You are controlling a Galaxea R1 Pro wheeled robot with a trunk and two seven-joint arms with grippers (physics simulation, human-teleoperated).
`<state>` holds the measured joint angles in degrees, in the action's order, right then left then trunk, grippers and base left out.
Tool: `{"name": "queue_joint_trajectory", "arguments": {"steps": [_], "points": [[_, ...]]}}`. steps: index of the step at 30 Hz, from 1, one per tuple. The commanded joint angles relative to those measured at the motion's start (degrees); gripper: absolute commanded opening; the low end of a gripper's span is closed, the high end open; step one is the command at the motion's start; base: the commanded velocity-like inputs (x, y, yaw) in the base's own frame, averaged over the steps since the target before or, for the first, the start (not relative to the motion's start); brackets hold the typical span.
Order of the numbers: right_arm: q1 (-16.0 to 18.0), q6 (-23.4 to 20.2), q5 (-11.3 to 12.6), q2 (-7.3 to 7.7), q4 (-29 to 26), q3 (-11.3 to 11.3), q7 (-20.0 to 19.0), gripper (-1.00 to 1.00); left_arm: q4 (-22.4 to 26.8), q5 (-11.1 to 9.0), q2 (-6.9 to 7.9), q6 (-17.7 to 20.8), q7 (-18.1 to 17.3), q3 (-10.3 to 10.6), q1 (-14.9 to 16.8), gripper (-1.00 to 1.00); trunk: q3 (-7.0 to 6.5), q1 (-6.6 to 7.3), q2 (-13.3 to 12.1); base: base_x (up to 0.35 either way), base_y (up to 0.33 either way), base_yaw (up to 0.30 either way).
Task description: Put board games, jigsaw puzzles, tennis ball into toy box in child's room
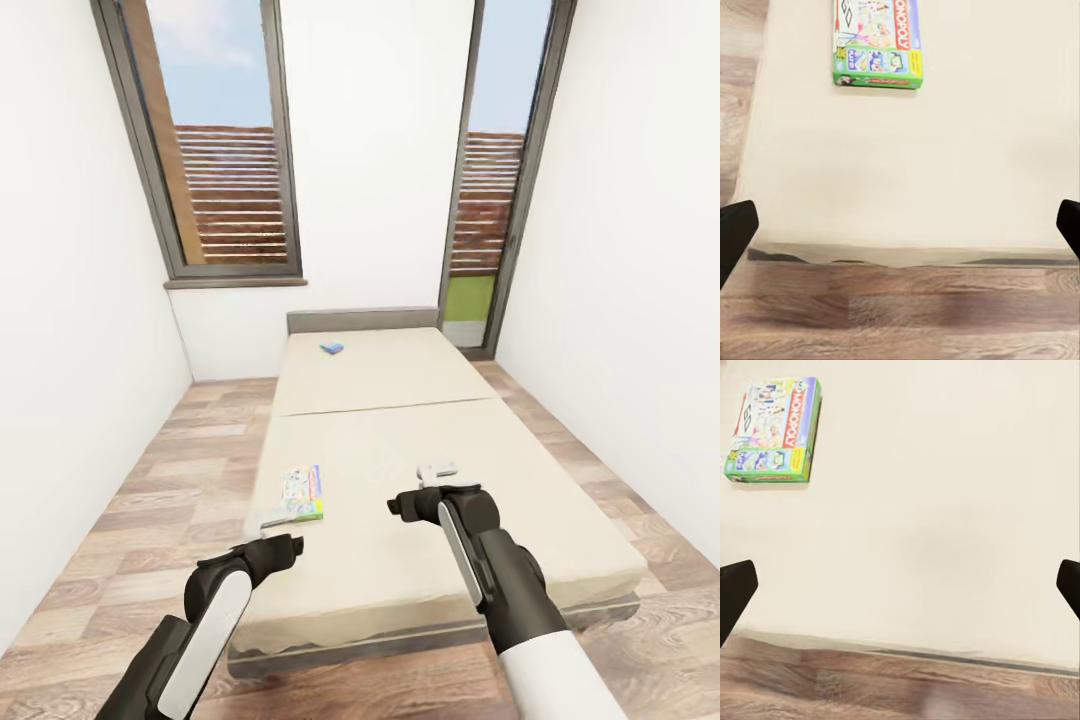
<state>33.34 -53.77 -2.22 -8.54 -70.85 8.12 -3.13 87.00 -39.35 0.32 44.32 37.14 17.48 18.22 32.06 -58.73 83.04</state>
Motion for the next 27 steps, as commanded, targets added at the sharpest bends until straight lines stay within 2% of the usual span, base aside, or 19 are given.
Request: {"name": "queue_joint_trajectory", "arguments": {"steps": [1, 20, 27], "points": [[0.0, -0.3, -0.3, -0.01, -0.1, 0.0, -0.3, 1.0, 0.0, -0.5, 0.03, 0.0, 0.6, 0.1, 0.1, 1.0, 0.06, 0.0, 0.0, 0.036, 0.339, 0.264], [0.0, -0.2, -0.2, 0.01, -0.1, 0.2, -0.2, 1.0, -0.7, -0.6, -0.03, 0.0, 0.5, 0.1, 0.1, 1.0, 0.06, 0.0, 0.0, 0.163, 0.319, 0.289], [0.1, -0.2, -0.2, 0.01, -0.1, 0.1, -0.4, 1.0, -1.3, -0.6, -0.17, -0.1, 0.5, 0.1, 0.1, 1.0, 0.06, 0.0, 0.0, 0.228, 0.3, 0.118]]}}
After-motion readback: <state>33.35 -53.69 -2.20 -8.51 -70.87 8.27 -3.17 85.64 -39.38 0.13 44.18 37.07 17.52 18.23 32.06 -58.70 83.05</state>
